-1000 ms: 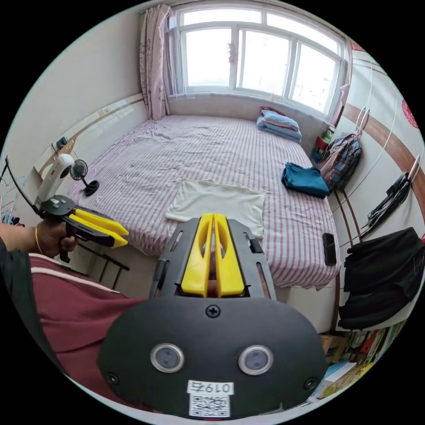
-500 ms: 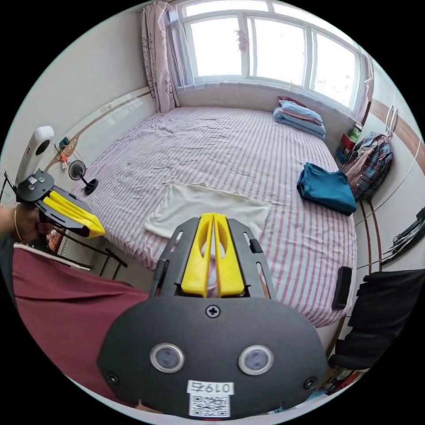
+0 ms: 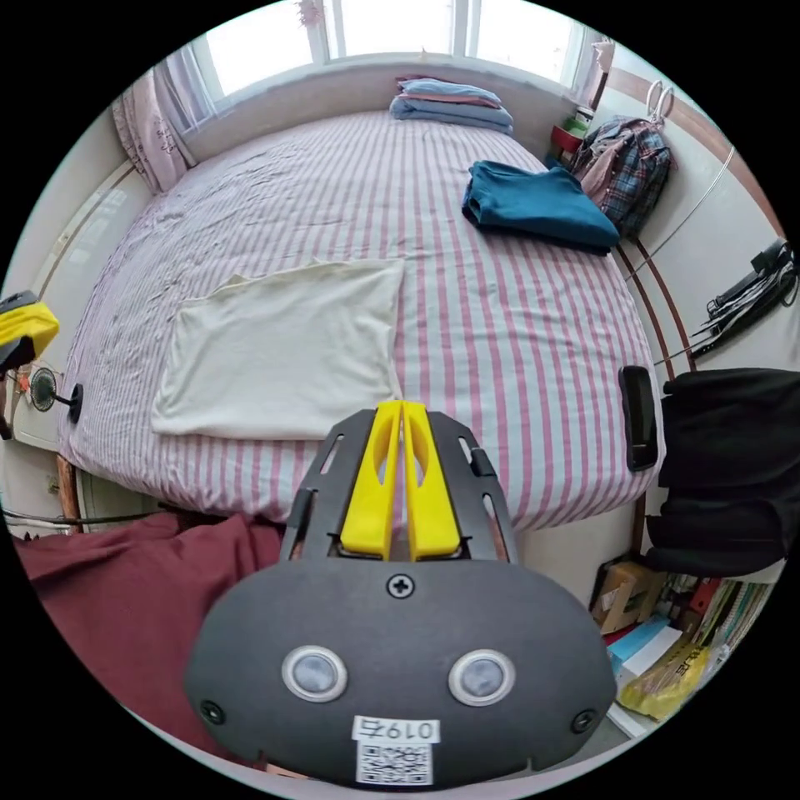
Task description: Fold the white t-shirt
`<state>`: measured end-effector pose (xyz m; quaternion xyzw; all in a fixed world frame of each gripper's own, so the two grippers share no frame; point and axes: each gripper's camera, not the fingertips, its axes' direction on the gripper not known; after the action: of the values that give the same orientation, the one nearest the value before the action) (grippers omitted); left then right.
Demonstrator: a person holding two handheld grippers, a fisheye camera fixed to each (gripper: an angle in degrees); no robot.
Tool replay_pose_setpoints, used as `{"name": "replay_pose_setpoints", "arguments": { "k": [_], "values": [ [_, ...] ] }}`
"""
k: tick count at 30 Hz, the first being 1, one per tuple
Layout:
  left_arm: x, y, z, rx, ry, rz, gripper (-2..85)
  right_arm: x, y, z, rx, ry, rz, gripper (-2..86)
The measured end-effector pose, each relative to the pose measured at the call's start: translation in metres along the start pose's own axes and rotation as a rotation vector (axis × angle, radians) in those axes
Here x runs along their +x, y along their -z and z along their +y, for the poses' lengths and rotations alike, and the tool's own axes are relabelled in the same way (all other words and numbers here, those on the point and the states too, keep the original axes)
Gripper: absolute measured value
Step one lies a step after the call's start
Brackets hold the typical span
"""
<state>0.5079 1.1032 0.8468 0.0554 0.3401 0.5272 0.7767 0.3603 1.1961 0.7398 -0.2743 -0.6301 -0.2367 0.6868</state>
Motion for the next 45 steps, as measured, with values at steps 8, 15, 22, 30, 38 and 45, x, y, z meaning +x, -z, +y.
{"name": "replay_pose_setpoints", "arguments": {
  "k": [8, 15, 22, 30, 38, 45],
  "values": [
    [-0.062, -0.084, -0.148, 0.094, -0.314, 0.175, 0.7, 0.026, -0.017, -0.040, -0.033, -0.155, -0.064, 6.3],
    [-0.117, -0.170, -0.276, -0.032, -0.347, 0.322, 0.7, 0.063, -0.035, -0.085, -0.061, -0.223, -0.117, 6.4],
    [-0.153, -0.215, -0.364, -0.079, -0.428, 0.331, 0.8, 0.107, -0.048, -0.134, -0.116, -0.258, -0.243, 9.1],
    [-0.182, -0.247, -0.416, -0.159, -0.450, 0.294, 0.7, 0.132, -0.053, -0.177, -0.181, -0.296, -0.339, 9.6],
    [-0.225, -0.253, -0.437, -0.156, -0.390, 0.331, 0.5, 0.144, -0.045, -0.208, -0.204, -0.337, -0.407, 0.6],
    [-0.257, -0.258, -0.445, -0.153, -0.307, 0.300, 0.5, 0.152, -0.034, -0.221, -0.214, -0.455, -0.443, -0.2]
  ]
}}
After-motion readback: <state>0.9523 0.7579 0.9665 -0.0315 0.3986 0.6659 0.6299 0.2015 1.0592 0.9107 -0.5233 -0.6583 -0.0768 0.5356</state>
